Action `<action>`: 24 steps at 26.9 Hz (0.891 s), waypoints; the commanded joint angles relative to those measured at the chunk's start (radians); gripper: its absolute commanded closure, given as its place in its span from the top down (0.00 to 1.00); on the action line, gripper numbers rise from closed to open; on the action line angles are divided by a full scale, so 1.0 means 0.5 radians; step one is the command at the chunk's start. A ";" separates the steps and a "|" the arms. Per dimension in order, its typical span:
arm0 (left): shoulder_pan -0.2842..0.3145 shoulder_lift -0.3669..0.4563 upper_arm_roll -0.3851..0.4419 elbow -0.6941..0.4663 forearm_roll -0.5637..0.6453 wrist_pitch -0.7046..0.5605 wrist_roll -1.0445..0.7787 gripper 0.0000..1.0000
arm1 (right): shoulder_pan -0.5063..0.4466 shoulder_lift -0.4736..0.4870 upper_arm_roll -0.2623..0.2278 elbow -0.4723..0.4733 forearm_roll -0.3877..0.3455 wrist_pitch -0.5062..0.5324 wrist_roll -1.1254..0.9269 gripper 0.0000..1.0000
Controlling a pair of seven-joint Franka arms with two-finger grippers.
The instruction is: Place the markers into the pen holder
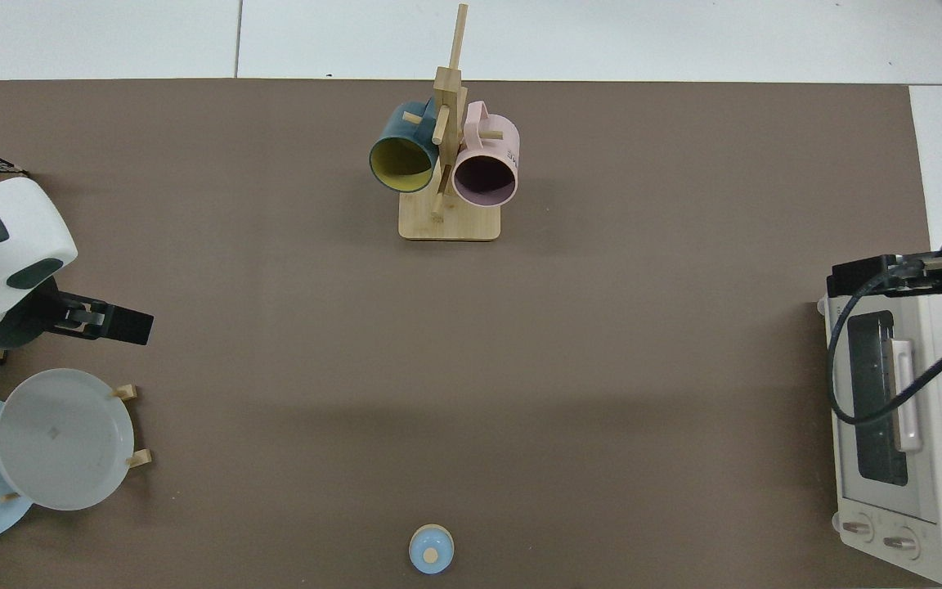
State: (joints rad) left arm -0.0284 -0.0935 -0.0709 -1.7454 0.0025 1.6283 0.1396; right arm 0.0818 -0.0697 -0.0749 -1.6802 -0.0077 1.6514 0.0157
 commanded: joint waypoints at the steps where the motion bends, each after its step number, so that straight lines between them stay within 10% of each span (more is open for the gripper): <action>1: -0.378 -0.031 0.405 -0.077 0.016 0.146 -0.028 1.00 | -0.035 -0.032 0.021 -0.033 0.009 0.001 -0.065 1.00; 8: -0.376 0.000 0.446 -0.068 -0.017 0.143 -0.034 1.00 | -0.038 -0.032 0.021 -0.033 0.009 0.001 -0.065 1.00; 16: 0.090 0.184 -0.036 0.199 -0.027 0.001 -0.046 1.00 | -0.038 -0.032 0.021 -0.033 0.006 0.001 -0.065 1.00; 24: 0.106 0.212 -0.039 0.199 -0.060 0.014 -0.046 1.00 | -0.038 -0.032 0.021 -0.033 0.009 0.001 -0.065 1.00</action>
State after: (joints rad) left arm 0.0073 -0.0144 -0.0793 -1.6795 -0.0129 1.6567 0.1231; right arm 0.0818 -0.0697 -0.0749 -1.6802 -0.0077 1.6514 0.0157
